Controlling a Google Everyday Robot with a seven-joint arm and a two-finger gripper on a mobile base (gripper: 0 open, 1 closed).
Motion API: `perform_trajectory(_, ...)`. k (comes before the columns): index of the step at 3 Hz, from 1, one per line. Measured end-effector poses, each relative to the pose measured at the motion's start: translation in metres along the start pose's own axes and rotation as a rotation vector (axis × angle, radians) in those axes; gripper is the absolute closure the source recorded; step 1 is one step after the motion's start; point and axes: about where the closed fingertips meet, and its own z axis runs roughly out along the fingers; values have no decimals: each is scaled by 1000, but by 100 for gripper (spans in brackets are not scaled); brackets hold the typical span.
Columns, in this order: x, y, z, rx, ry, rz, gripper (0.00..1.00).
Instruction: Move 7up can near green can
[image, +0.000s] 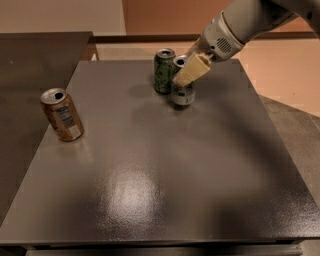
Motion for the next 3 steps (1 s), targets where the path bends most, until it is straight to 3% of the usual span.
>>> perform_trajectory(1, 6, -14, 6, -4, -20, 21, 100)
perform_trajectory(3, 17, -27, 17, -7, -12, 42, 59)
